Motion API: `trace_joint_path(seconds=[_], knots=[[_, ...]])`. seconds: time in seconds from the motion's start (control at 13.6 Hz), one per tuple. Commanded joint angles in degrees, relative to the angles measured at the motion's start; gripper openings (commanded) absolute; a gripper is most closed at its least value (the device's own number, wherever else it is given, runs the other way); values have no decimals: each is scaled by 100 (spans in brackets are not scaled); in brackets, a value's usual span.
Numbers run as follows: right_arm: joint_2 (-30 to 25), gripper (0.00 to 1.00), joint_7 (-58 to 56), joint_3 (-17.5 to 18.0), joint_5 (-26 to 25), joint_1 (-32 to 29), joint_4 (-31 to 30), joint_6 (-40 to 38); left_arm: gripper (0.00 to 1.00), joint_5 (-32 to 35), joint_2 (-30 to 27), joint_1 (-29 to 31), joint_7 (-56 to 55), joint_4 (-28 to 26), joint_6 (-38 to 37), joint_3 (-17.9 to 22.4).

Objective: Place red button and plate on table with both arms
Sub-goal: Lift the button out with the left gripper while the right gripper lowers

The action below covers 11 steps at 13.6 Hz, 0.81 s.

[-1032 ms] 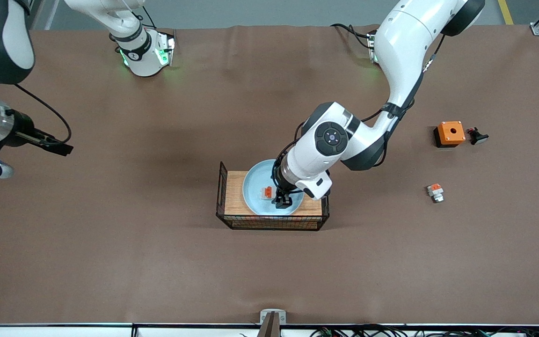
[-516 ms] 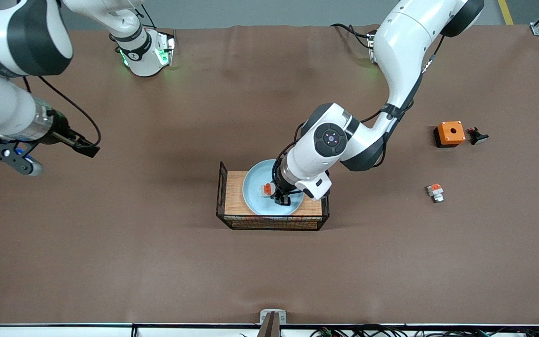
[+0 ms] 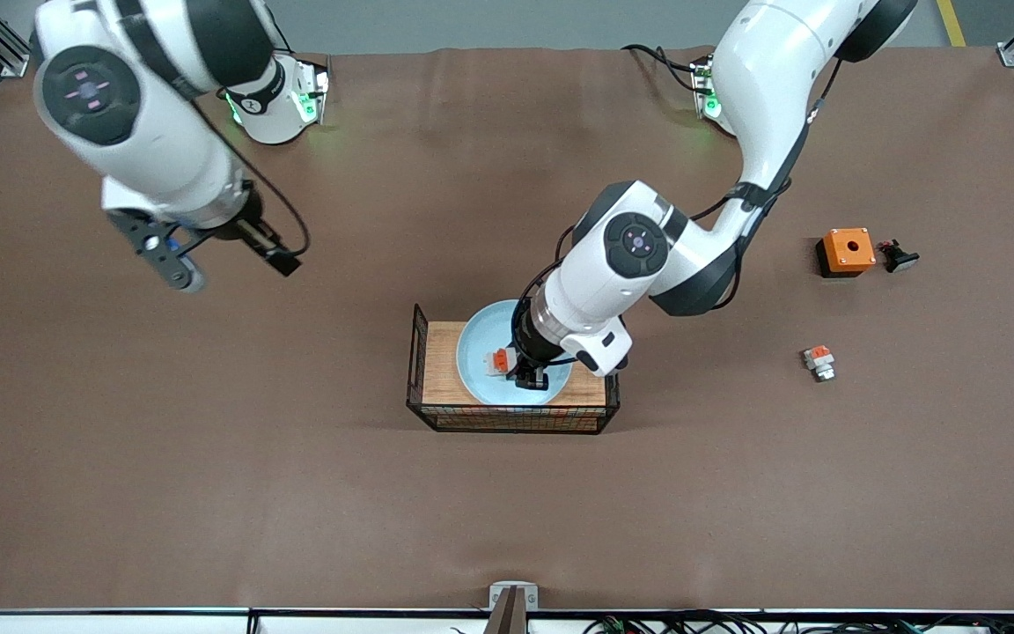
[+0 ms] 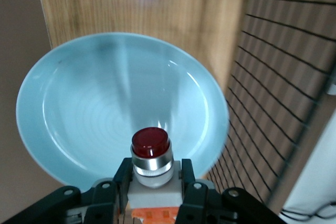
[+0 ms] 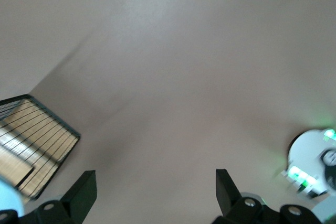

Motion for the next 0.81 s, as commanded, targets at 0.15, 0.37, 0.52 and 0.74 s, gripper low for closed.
trace_joint_path(seconds=[0.15, 0.37, 0.52, 0.74], knots=[[42, 100, 1725, -55, 50, 711, -31, 573, 23, 42, -747, 281, 621, -103, -787, -47], [322, 100, 2815, -63, 50, 1194, -57, 1197, 22, -396, -1143, 632, 1779, -252, -1640, -56], [603, 100, 3641, -63, 50, 1475, -22, 1750, 22, -547, -1397, 1000, 2964, -427, -2315, -56], [1052, 100, 4530, -63, -2, 1862, 13, 2401, 22, -556, -1837, 1563, 4967, -901, -3125, -47]])
